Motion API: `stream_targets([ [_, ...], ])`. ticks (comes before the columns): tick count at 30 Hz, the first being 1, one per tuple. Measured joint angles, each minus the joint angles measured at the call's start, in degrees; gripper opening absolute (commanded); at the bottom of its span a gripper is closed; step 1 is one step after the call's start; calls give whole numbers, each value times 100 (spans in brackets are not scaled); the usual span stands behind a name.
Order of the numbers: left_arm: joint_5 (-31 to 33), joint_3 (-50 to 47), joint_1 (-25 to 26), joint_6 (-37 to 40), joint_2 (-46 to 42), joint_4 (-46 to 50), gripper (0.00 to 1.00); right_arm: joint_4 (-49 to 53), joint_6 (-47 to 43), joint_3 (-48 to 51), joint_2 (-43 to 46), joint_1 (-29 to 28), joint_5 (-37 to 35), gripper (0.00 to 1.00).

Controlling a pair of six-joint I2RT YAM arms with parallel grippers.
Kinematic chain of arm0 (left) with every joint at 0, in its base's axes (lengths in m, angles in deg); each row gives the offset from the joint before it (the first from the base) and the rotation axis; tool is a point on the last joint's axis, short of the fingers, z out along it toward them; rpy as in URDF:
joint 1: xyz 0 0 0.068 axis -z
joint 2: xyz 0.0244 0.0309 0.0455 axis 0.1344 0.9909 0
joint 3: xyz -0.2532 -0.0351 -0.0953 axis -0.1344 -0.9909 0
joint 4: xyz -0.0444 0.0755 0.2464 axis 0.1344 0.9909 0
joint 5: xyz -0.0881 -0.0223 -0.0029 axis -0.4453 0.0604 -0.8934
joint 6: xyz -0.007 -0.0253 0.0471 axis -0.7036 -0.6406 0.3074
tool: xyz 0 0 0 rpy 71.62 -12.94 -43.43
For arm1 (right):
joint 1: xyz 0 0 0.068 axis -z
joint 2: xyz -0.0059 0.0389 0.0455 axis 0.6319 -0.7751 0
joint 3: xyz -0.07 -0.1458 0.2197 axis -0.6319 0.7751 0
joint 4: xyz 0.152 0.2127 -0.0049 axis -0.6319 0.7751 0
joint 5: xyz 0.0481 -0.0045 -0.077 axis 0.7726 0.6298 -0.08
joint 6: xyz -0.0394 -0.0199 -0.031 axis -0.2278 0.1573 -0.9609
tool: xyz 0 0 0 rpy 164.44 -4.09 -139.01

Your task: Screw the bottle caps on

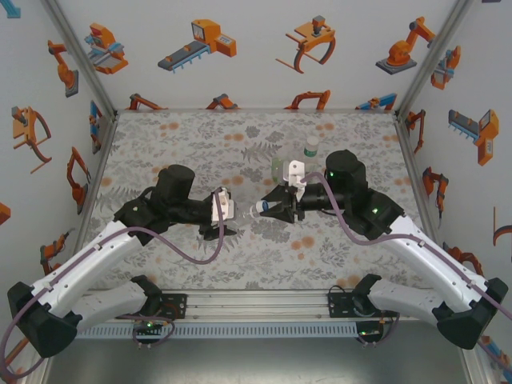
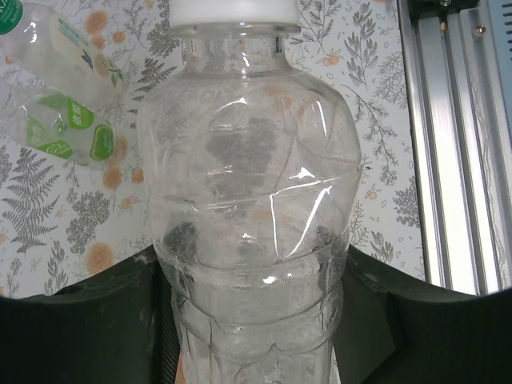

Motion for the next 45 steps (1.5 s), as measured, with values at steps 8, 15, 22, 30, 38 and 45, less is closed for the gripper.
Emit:
stream_targets([
  [8, -28, 0, 0, 0, -63, 28, 0, 2, -114, -2, 0, 0, 192, 0],
  [15, -31, 0, 0, 0, -125, -2, 0, 168, -181, -2, 24, 0, 271, 0],
  [22, -52, 0, 0, -2, -138, -42, 0, 87, -181, 17, 42, 0, 284, 0],
  [30, -107, 0, 0, 0, -146, -76, 0, -221, -50, 74, 22, -20, 442, 0],
  [38, -157, 0, 0, 0, -146, -81, 0, -249, -20, 70, -15, -20, 531, 0],
  [45, -184, 0, 0, 0, -140, -79, 0, 146, -236, -177, -146, -22, 570, 0],
])
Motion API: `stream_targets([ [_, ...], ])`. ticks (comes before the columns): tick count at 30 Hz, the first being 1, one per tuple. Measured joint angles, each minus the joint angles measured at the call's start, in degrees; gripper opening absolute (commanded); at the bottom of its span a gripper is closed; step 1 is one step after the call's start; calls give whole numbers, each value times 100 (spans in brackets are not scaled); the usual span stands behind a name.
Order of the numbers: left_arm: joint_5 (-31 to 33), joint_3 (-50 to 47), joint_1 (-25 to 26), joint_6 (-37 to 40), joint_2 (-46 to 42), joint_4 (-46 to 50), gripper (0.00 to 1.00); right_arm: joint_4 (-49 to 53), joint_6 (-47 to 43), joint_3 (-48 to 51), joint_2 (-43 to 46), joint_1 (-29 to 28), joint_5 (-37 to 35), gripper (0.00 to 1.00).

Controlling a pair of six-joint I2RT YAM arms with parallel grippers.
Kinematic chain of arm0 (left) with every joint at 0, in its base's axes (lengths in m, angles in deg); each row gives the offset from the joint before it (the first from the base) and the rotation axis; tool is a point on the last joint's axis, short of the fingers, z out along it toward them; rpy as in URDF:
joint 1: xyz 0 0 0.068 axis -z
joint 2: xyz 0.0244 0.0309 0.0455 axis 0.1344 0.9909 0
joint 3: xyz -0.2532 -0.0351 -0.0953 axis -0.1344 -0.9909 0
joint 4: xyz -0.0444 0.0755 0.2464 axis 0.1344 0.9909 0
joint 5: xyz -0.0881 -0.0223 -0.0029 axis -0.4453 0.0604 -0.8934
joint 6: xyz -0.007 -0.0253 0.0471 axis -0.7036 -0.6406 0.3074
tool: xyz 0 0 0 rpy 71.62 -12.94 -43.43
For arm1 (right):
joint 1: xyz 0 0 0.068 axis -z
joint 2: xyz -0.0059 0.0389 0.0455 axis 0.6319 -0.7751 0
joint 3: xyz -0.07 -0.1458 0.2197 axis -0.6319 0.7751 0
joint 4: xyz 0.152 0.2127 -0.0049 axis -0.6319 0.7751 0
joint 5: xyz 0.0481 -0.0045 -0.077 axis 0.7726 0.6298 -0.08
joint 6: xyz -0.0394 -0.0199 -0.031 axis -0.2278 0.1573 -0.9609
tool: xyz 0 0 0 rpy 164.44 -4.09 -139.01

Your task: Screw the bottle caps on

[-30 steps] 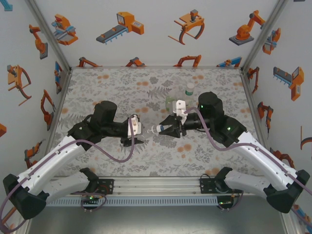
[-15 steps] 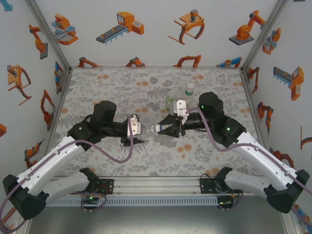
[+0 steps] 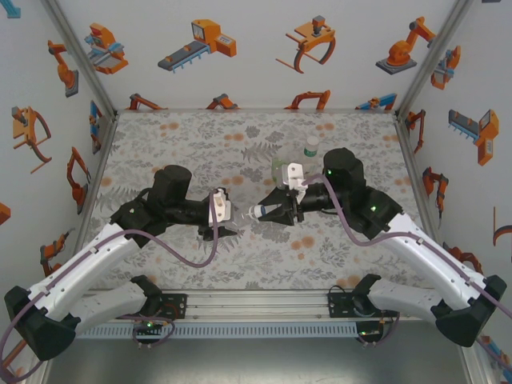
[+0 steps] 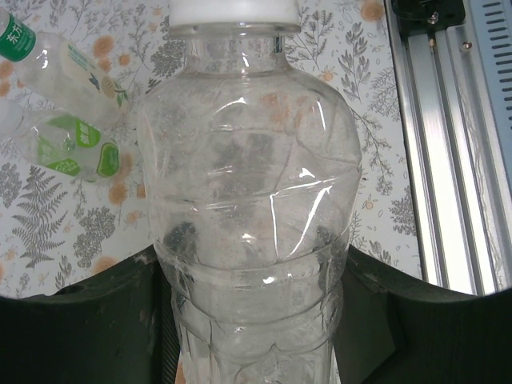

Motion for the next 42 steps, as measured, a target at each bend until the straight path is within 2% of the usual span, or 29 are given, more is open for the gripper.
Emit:
stream_targets([
  [9, -17, 0, 7, 0, 4, 0, 0, 723, -420, -476, -256, -15, 44, 0],
  [22, -42, 0, 33, 0, 7, 2, 0, 1163, -750, -708, -295, -87, -50, 0],
  [42, -11, 0, 33, 0, 57, 48, 0, 1862, -1117, -1176, -562, -345, -640, 0],
])
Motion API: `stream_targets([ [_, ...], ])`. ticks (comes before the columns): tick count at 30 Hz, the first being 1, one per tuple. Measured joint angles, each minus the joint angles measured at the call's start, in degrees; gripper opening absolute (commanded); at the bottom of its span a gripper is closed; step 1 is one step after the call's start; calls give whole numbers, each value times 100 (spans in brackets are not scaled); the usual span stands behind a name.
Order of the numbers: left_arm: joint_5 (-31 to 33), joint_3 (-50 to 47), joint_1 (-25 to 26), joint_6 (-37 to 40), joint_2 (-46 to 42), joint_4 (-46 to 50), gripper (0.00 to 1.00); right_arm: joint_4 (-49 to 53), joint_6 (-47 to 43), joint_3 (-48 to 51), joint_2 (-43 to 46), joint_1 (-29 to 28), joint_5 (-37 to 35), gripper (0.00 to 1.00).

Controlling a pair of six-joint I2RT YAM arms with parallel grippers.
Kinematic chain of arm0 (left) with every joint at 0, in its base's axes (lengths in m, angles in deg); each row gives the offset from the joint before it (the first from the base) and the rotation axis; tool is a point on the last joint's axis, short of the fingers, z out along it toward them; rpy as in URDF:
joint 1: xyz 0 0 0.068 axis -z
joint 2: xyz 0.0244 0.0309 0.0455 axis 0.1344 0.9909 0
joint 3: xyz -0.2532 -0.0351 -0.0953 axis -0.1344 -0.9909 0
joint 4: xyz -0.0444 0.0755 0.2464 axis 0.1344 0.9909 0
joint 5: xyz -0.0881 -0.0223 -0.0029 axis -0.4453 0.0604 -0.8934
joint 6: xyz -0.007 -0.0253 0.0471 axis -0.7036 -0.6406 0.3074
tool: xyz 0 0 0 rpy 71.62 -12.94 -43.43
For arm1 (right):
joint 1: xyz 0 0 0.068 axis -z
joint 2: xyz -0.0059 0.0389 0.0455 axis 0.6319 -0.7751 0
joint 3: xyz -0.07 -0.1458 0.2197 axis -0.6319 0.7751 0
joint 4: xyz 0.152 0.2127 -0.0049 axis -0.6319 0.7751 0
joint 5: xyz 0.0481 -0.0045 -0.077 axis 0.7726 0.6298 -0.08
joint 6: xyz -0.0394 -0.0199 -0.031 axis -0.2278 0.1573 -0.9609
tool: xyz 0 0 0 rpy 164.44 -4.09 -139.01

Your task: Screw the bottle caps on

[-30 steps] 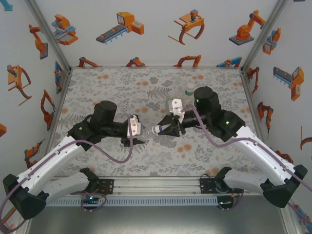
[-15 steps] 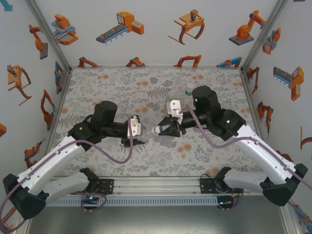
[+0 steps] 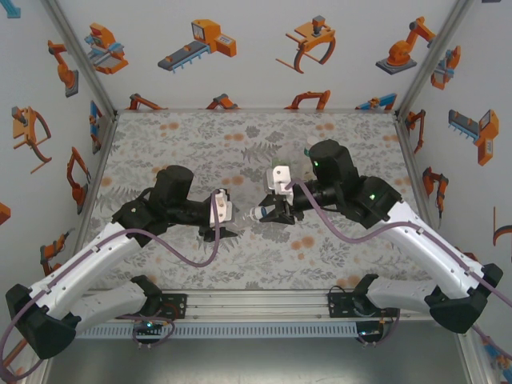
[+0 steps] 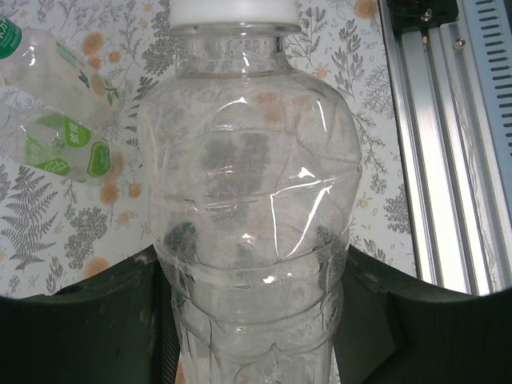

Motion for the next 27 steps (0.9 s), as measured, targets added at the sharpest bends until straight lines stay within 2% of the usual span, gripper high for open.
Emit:
stream_targets([
  [27, 44, 0, -2, -2, 0, 33, 0, 184, -61, -26, 109, -81, -293, 0],
])
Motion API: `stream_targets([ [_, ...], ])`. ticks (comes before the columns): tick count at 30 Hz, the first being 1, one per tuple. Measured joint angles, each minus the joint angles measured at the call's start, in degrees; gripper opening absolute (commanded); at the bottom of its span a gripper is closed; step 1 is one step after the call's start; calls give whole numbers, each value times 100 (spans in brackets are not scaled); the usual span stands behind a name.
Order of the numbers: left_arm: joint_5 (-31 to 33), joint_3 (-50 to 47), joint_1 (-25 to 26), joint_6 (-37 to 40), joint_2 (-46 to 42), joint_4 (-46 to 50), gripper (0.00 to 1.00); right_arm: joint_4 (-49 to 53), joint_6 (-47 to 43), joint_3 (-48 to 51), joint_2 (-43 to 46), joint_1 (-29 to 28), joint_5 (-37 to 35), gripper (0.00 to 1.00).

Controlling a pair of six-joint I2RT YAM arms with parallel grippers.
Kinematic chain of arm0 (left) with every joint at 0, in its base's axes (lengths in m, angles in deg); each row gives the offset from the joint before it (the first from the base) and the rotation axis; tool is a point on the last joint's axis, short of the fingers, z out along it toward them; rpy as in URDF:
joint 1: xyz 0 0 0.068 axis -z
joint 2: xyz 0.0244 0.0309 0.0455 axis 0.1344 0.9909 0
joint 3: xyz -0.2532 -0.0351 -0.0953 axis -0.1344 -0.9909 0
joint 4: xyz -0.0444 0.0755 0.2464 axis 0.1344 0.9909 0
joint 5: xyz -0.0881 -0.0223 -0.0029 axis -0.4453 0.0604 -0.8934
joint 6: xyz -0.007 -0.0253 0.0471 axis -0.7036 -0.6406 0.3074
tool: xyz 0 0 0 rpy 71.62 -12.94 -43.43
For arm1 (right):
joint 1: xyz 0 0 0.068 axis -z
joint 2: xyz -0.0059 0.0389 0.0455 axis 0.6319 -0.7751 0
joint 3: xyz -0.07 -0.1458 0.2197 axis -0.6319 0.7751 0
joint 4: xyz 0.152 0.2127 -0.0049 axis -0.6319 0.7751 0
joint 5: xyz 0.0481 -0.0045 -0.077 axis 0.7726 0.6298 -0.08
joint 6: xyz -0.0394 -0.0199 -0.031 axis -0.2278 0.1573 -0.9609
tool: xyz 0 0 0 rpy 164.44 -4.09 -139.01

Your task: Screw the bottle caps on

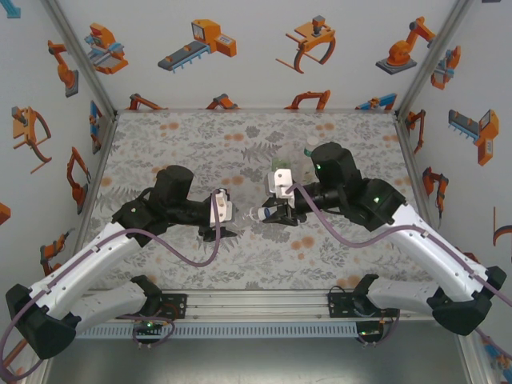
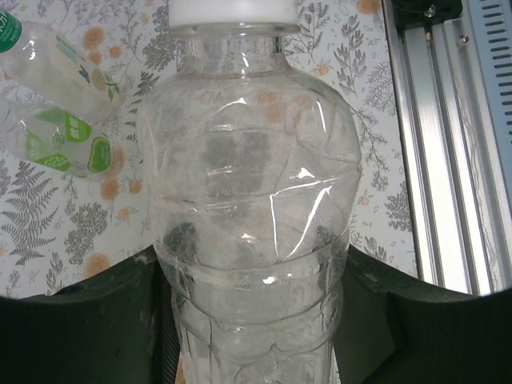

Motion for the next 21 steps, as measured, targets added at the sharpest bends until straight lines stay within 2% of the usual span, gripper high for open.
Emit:
stream_targets([
  [21, 17, 0, -7, 0, 0, -50, 0, -55, -17, -98, -105, -50, -131, 0],
])
